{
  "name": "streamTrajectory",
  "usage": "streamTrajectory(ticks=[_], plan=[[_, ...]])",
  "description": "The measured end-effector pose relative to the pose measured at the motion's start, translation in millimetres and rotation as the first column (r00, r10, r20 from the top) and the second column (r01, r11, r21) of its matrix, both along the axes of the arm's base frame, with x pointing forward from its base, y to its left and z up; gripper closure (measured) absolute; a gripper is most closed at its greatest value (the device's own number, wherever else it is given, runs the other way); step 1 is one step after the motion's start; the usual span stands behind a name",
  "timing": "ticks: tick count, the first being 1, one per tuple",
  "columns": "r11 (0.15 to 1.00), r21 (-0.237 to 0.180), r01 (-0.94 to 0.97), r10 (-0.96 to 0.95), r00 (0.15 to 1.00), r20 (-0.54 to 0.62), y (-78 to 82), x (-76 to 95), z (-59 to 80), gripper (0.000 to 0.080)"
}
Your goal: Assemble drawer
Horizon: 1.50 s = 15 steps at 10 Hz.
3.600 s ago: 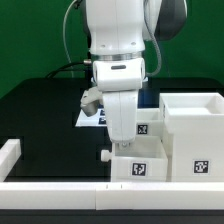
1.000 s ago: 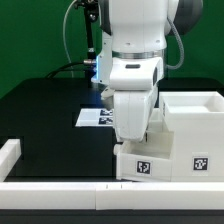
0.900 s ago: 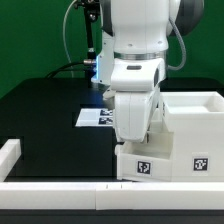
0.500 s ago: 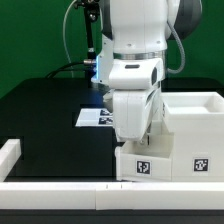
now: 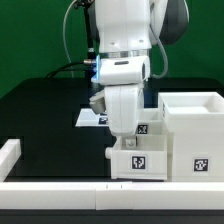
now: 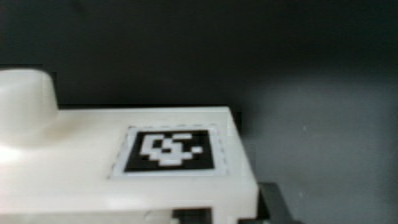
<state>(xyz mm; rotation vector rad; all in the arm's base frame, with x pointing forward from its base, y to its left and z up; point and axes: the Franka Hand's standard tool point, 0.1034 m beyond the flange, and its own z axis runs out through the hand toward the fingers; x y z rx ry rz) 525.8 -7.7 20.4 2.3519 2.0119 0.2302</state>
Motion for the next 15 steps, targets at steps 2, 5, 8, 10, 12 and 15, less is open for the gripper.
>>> streamTrajectory(ticks=[2, 5, 8, 10, 12, 15], plan=[[1.0, 0.0, 0.003, -0.003, 1.0, -0.002, -0.7, 0.1, -0.1, 0.0761], [0.998, -0.015, -0.069, 0.069, 0.998, 0.008, -3.8, 1.3, -0.1, 0.0761], [0.972, -0.06, -0.227, 0.227, 0.974, -0.008, -12.5, 7.3, 2.0, 0.0761], [0.973, -0.059, -0.223, 0.221, 0.975, -0.028, -15.3, 6.3, 1.0, 0.0761], [0.973, -0.056, -0.225, 0.221, 0.973, -0.066, -16.8, 2.9, -0.9, 0.0761], [0.978, -0.055, -0.202, 0.193, 0.971, -0.145, -14.9, 2.3, 0.9, 0.0761]])
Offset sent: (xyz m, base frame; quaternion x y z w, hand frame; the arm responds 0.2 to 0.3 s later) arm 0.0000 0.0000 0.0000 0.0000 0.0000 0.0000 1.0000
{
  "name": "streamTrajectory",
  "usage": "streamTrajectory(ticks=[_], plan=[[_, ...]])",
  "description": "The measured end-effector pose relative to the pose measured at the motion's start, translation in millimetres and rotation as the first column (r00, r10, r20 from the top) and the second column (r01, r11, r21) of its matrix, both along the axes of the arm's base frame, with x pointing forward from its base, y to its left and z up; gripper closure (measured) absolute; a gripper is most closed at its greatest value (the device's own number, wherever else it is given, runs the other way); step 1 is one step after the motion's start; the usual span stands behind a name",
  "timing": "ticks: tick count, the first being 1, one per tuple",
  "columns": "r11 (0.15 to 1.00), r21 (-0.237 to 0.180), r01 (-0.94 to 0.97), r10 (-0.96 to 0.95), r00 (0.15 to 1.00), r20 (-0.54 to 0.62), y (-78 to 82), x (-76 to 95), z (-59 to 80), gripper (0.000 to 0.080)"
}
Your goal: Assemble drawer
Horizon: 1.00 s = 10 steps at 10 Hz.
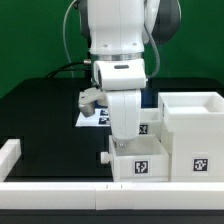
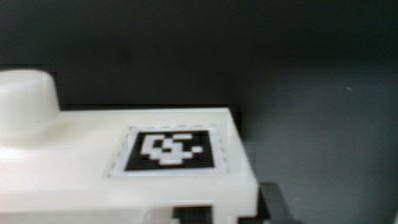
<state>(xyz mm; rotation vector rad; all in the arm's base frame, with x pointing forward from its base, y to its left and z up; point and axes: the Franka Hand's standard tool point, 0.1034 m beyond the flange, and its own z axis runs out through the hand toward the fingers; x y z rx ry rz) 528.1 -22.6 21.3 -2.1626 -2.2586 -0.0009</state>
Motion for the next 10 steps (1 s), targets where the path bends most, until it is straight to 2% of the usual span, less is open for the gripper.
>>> streamTrajectory(ticks=[1, 2, 5, 10], plan=[[1.0, -0.015, 0.002, -0.003, 0.998, -0.058, 1.5, 3.4, 3.6, 0.0761], [1.0, -0.017, 0.011, -0.011, 0.999, -0.053, 6.5, 8.6, 5.2, 0.0761], [0.999, -0.018, 0.035, -0.036, 0.998, -0.05, 9.2, 9.4, 6.6, 0.0761], [0.998, -0.011, 0.068, -0.068, 0.997, -0.028, 13.0, 5.6, 2.5, 0.0761]])
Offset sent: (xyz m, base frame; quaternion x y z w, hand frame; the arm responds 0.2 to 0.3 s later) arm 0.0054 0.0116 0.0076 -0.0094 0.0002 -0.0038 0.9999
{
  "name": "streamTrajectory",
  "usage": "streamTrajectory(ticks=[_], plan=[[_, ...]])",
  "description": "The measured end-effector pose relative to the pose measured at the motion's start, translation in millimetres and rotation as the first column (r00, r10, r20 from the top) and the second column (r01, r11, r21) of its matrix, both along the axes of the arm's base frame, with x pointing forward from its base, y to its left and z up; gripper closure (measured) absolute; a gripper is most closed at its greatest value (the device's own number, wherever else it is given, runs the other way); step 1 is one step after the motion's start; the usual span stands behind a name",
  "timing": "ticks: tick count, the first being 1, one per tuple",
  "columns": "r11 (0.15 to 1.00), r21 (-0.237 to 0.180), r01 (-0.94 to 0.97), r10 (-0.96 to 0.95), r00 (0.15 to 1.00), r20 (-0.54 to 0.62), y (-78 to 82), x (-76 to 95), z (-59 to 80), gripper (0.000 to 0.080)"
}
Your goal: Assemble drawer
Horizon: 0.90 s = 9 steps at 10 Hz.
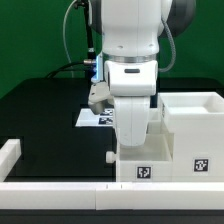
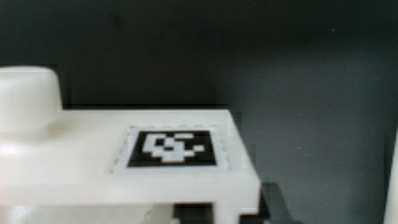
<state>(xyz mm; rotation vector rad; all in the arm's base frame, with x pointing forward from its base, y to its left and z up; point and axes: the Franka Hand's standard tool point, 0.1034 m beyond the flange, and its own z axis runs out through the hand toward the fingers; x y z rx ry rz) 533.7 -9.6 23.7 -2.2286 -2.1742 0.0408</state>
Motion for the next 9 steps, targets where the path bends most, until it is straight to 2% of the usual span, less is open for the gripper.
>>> streamTrajectory(ticks=[6, 9], plan=[[1.0, 0.01, -0.004, 0.004, 1.0, 0.031, -0.6, -3.8, -3.1, 0.0761], [1.0, 0.014, -0.015, 0.014, 0.999, 0.04, 13.7, -0.2, -0.9, 0.0761]])
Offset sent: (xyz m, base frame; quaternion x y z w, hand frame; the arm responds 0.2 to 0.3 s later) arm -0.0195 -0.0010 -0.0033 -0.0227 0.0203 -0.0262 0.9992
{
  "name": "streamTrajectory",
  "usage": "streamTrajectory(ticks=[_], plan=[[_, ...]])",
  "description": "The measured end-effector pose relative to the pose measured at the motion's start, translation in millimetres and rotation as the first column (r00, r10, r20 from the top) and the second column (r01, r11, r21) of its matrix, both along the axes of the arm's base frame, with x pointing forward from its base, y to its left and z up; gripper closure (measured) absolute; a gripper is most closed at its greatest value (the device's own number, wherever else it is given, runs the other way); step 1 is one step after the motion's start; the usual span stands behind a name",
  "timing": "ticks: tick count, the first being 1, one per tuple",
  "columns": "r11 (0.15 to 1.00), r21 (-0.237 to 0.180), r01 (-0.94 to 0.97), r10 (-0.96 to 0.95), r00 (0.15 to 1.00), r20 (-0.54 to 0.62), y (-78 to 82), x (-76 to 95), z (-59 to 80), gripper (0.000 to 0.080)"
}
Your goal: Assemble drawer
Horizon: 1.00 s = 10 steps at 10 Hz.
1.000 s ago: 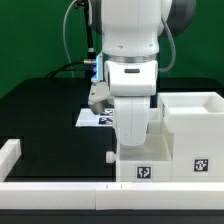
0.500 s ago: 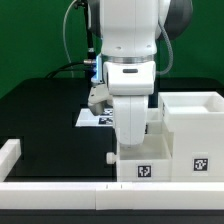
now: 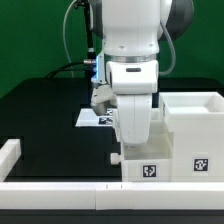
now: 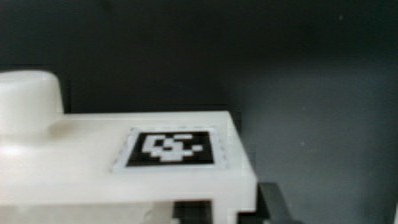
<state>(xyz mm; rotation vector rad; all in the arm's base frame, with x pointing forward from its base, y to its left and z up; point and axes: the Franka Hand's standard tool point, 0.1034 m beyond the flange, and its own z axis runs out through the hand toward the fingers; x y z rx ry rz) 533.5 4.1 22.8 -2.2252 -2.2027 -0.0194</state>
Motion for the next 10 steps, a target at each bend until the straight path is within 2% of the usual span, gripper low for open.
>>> streamTrajectory(ticks=[4, 7, 8, 9, 10], plan=[[1.0, 0.003, 0.007, -0.007, 1.0, -0.001, 11.5, -0.2, 0.3, 0.0761], [1.0, 0.003, 0.007, -0.007, 1.0, 0.0, 11.3, 0.1, 0.3, 0.0761], [1.0, 0.0, 0.007, -0.007, 1.0, -0.005, 10.9, 0.4, 2.4, 0.0707], [1.0, -0.014, 0.004, -0.005, 1.0, -0.014, 8.9, 5.0, 17.9, 0.052], [1.0, -0.021, -0.015, 0.014, 1.0, -0.026, 1.3, 9.2, 30.8, 0.0383]])
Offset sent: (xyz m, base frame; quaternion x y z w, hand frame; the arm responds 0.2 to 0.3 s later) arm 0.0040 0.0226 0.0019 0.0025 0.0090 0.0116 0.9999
